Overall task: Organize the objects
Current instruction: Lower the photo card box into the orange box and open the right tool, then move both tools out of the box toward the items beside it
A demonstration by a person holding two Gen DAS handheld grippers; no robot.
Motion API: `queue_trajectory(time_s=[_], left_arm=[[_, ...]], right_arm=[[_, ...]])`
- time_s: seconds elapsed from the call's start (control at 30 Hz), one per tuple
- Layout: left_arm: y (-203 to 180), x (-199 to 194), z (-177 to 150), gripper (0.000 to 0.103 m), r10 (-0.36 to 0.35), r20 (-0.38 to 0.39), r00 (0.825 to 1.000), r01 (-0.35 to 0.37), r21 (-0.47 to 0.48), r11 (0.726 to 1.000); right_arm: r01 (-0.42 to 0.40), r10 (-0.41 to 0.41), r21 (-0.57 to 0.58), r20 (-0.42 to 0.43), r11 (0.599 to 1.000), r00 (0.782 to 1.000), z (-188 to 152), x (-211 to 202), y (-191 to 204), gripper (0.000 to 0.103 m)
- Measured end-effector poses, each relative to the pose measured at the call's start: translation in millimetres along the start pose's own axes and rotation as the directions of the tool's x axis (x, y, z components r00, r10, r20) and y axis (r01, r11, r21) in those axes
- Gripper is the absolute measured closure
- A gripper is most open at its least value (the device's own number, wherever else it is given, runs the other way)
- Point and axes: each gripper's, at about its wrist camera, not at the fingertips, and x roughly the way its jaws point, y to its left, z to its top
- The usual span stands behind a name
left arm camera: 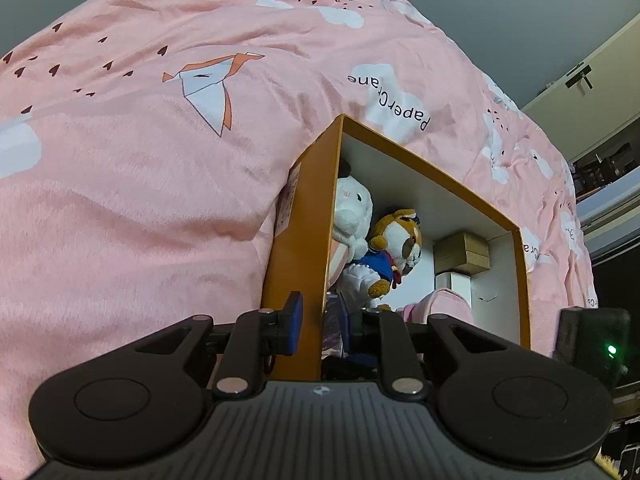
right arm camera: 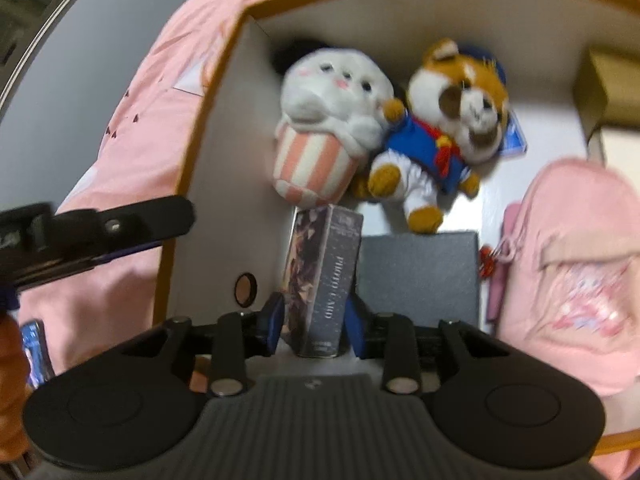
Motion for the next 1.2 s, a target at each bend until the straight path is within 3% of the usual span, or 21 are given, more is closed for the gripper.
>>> queue_trajectory(time_s=[0.1, 0.23, 0.53, 0.73, 0.87, 0.97, 1.03, 1.2], left_arm=[[1, -2, -1, 0.08, -0.003, 0.006, 1.0, 0.003, -0.003, 1.0], [1, -2, -2, 0.08, -0.008, 0.004, 1.0, 0.008, -0.007, 1.0], [-1, -3, -5, 0.08, 0.003, 0.017, 1.0, -0.004, 0.008, 1.0], [-22, -19, -12, 0.08, 0.004, 0.085, 0.996, -0.013, 0.098, 0.995], [-52, -36, -25, 0.08, -0.033, 0.16, 0.987, -0.003, 0.221, 0.975], [-77, -44, -40, 0.08, -0.093, 0.175, 0.98, 0.031, 0.324, 0.946], [-95, -46, -52, 0.08, -0.135, 0.17, 0.976, 0.059, 0.392, 0.918], [-134, -37, -89, 0.08, -0.21, 0.069, 0.975, 0.141, 0.539, 0.83]], right_arm=[[0.046, -0.043, -0.065, 0.052, 0.997, 0.998, 1, -8, 5, 0.069], [0.023, -0.02, -0.078, 0.035, 0.997, 0.999, 1, -1, 4, 0.096], [0.038, -0.036, -0.074, 0.025, 0.996, 0.999, 2, 21, 0, 0.101], [0.01, 0.005, -0.097, 0.15, 0.995, 0.989, -12, -33, 0, 0.097], [0.031, 0.0, -0.091, 0.313, 0.995, 0.95, -34, -89, -8, 0.093], [0.074, -0.049, -0.049, 0.394, 0.996, 0.918, -56, -124, -23, 0.084], [0.11, -0.096, -0.009, 0.432, 0.994, 0.897, -73, -144, -36, 0.076], [0.246, -0.255, 0.08, 0.464, 0.966, 0.849, -120, -172, -67, 0.075]])
